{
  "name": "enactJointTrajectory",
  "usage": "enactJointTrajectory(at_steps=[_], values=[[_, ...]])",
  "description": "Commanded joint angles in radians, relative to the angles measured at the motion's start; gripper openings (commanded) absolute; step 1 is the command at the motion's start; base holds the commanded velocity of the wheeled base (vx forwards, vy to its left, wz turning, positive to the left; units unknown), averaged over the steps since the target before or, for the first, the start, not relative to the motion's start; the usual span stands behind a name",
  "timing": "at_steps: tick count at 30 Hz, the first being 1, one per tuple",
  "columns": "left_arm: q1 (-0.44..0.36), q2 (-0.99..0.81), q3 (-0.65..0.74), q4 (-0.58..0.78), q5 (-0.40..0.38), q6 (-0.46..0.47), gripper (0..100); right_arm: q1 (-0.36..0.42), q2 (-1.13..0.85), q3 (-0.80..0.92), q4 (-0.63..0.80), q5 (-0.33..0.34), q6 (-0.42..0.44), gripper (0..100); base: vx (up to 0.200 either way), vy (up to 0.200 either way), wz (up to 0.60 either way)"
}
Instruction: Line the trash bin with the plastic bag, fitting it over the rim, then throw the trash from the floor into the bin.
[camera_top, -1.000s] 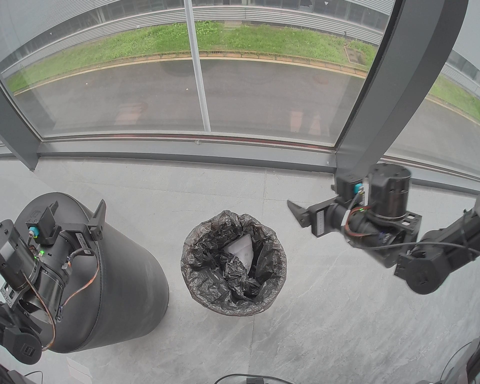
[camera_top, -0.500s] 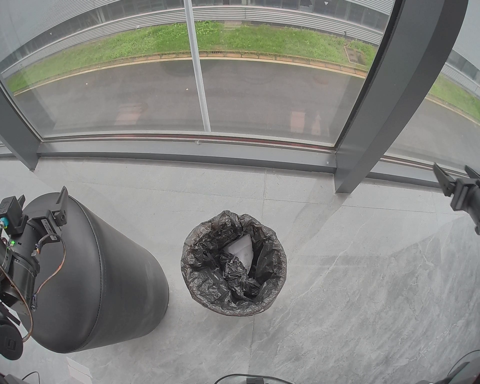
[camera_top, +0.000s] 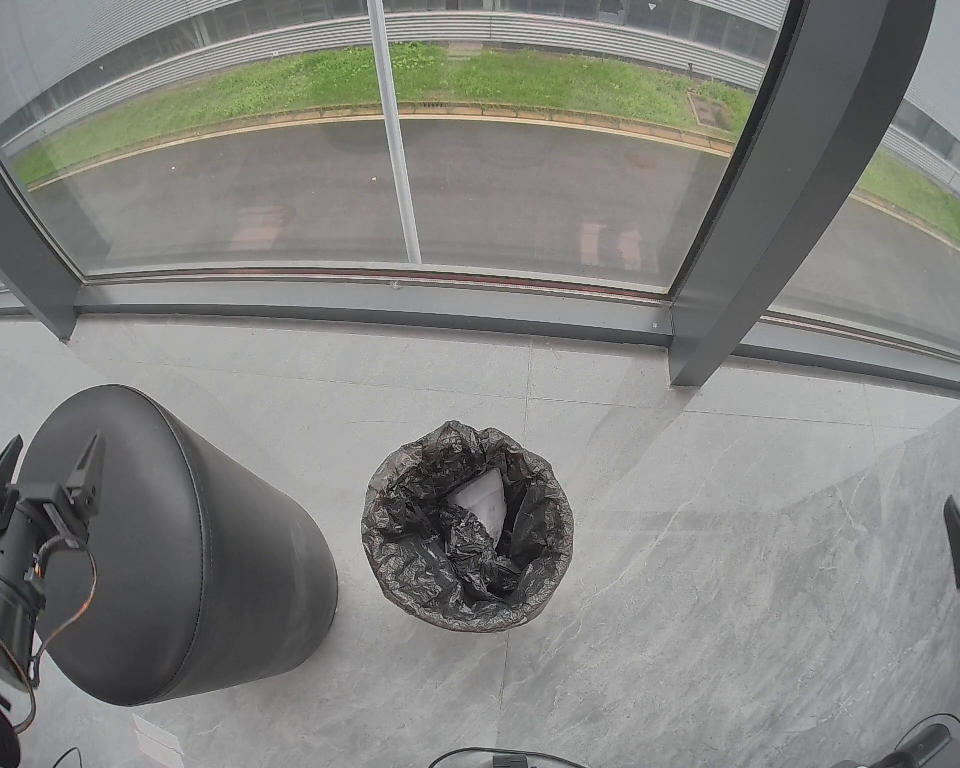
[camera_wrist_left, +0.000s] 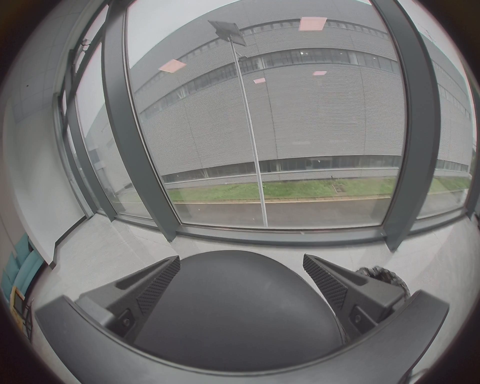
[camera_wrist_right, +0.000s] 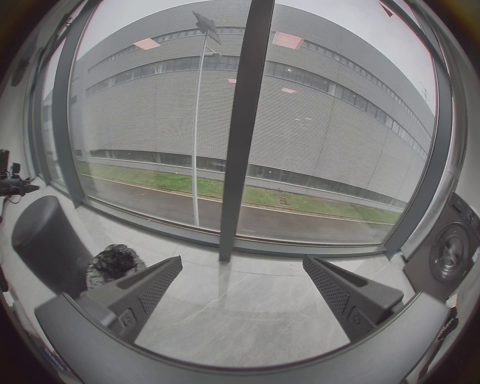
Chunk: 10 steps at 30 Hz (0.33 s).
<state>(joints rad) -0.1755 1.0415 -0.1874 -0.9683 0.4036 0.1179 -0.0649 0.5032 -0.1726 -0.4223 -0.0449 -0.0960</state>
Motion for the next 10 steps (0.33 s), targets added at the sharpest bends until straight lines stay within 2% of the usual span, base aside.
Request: enactJointTrajectory(at_steps=[1,2,3,8,10], values=[[-0.162,-0.394,0.060,0.335,-0.014,-0.003,100,0.089,-0.474,0.094,0.298,0.231,0.035,100,0.000,0.000,0.00],[-0.183,-0.416,0.060,0.373,-0.014,-0.003,100,0.083,-0.473,0.096,0.315,0.283,0.035,100,0.000,0.000,0.00],[-0.193,-0.436,0.062,0.405,-0.014,-0.003,100,0.082,-0.469,0.097,0.333,0.307,0.035,100,0.000,0.000,0.00],[-0.193,-0.518,0.074,0.494,-0.023,-0.032,100,0.073,-0.496,0.166,0.386,0.303,0.015,100,0.000,0.000,0.00],[-0.191,-0.552,0.079,0.510,-0.025,-0.032,100,0.069,-0.503,0.165,0.381,0.273,0.021,100,0.000,0.000,0.00]])
